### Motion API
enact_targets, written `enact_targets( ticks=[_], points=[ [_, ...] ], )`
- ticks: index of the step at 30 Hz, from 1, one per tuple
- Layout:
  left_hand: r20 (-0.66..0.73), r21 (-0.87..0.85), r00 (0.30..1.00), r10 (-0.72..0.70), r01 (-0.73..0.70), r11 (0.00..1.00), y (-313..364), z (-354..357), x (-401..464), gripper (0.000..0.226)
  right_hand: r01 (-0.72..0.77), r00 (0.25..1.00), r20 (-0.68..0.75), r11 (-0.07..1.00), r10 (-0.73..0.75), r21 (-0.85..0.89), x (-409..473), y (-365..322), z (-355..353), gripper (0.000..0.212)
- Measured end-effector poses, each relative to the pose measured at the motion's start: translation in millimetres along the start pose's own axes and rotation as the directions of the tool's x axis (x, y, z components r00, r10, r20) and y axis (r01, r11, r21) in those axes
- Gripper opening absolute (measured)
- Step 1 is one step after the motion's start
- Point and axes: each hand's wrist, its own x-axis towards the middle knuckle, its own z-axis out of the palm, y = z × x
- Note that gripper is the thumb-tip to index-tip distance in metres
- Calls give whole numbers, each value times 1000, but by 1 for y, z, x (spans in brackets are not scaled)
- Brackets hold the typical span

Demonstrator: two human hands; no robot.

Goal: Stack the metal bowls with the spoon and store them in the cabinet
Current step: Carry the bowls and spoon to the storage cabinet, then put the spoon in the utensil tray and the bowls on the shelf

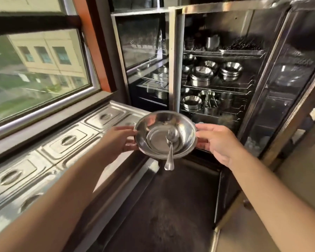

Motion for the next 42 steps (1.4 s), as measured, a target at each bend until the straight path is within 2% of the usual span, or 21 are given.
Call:
enact_targets(
  ticks=[4,7,11,16,26,32,36,42],
  points=[
    [35,-31,999,-27,28,999,7,30,51,24,-20,997,-69,1000,19,-5,47,-11,-20,34],
    [90,-32,995,-35,38,999,9,51,92,24,-19,995,-94,1000,19,1,79,-16,-36,23],
    [178,-11,983,-41,43,999,14,81,163,26,-32,982,-186,999,29,-16,129,-18,-58,24],
    [272,18,962,-41,37,999,23,120,267,25,-36,954,-298,999,38,12,197,-22,-82,36],
    [507,68,859,-68,39,997,68,222,466,17,14,821,-571,998,27,69,326,-62,-121,42],
    [620,104,780,-87,28,994,85,269,532,23,24,772,-635,995,41,94,370,-79,-138,46],
    [641,120,759,-113,46,992,87,302,573,20,30,742,-669,995,41,94,405,-84,-161,46],
    [600,130,788,-133,68,989,82,358,625,16,30,706,-707,995,46,94,469,-76,-213,44]
  ],
)
